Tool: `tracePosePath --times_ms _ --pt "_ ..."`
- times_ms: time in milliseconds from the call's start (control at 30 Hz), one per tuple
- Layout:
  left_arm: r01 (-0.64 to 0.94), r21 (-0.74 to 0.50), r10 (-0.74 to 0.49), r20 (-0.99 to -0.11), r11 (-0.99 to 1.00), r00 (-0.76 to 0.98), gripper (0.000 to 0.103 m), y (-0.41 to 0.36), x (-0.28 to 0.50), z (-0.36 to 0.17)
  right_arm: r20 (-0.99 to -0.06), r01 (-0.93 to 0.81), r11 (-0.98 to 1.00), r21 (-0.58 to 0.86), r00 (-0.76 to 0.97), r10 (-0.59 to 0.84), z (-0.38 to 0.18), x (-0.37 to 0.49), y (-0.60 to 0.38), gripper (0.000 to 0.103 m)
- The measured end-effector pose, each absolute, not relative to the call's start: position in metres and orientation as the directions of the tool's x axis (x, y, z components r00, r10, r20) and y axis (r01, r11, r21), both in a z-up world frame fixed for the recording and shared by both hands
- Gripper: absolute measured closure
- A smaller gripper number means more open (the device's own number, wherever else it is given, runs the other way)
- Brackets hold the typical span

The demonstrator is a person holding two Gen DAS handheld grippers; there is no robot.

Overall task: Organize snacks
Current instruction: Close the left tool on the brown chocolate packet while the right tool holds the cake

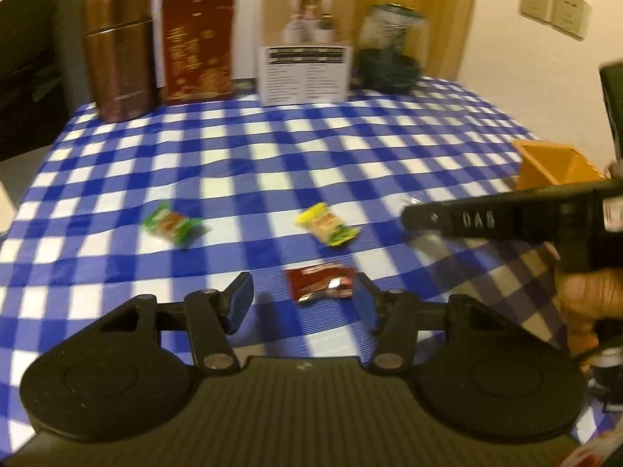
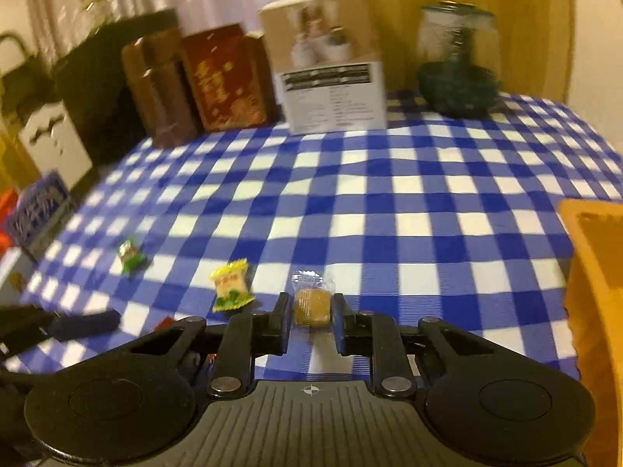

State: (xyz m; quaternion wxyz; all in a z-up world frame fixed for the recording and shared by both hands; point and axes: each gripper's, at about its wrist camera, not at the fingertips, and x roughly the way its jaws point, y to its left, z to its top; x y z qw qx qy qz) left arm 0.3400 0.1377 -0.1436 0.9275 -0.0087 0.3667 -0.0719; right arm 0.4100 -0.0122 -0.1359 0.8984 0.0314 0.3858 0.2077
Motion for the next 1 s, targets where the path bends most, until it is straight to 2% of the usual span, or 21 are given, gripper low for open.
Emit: tracePosePath --times_ms 367,700,1000 --pt "0.174 0.001 -0.126 -0.685 0.985 0.718 0.052 0.116 0.353 -0.164 -0.685 -0.318 0.912 0.26 0.605 0.406 -0.132 0.414 -0.024 0.081" --pt "0.162 0.014 -0.11 -0.672 0.987 0.732 0.068 0.108 0.357 -0.164 -0.681 -0.316 0.911 0.266 0.607 0.409 -0.131 0.414 -0.024 0.081" --pt "0.158 -0.003 -0.12 -0.665 0.988 0.737 0.07 0.108 0.352 -0.156 -0.662 -0.301 0.912 0.279 0.628 0.41 -0.122 0.408 -0.033 0.081"
